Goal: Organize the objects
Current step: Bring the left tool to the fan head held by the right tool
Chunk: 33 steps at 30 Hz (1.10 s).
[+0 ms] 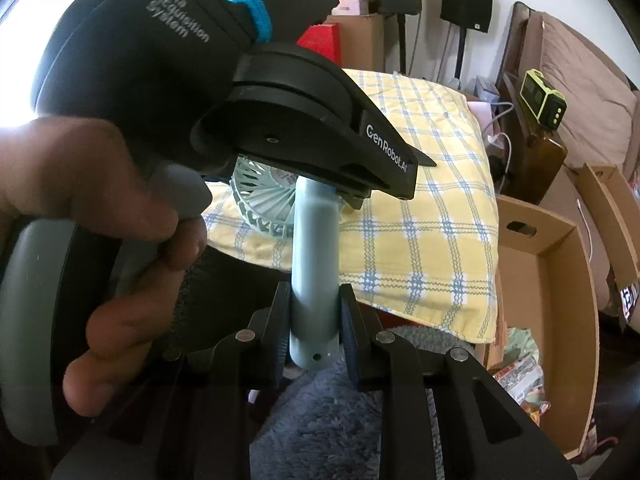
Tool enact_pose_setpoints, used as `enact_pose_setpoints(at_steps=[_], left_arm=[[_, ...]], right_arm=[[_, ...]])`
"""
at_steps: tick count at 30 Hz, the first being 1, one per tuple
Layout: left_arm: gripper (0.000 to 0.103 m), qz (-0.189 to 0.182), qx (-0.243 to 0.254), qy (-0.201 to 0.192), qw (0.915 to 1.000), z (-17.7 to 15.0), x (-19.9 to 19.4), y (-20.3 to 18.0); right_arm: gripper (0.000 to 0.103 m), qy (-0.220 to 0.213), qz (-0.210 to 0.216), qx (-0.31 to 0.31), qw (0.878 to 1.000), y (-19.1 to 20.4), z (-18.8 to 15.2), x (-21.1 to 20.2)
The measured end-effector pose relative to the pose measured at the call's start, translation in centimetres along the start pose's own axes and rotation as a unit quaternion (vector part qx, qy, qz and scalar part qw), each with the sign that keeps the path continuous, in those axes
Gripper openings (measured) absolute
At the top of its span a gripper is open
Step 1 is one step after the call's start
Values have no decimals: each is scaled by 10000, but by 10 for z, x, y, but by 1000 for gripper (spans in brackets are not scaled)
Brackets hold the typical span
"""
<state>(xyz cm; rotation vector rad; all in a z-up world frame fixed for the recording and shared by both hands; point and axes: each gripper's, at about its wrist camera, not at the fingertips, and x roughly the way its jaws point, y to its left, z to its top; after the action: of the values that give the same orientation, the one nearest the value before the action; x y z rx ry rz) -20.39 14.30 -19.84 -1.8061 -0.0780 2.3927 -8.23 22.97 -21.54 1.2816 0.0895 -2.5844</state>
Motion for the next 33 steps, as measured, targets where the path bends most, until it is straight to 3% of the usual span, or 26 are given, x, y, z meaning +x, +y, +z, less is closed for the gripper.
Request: enact_pose_setpoints(at_steps=[5,18,33], left_arm=[[83,-78,-11,-106,9999,1,-7,-5],[82,-246,204,-711,9970,0,-60,-23],[82,-451,531,-1108,9914,-10,-96,-46]], right_arm=[[23,68,-3,12,10000,-2,-1,3],[23,-266,-128,-15,9996,-4,1,-14],[24,-509,-398,110,9979,-18,7,-31]])
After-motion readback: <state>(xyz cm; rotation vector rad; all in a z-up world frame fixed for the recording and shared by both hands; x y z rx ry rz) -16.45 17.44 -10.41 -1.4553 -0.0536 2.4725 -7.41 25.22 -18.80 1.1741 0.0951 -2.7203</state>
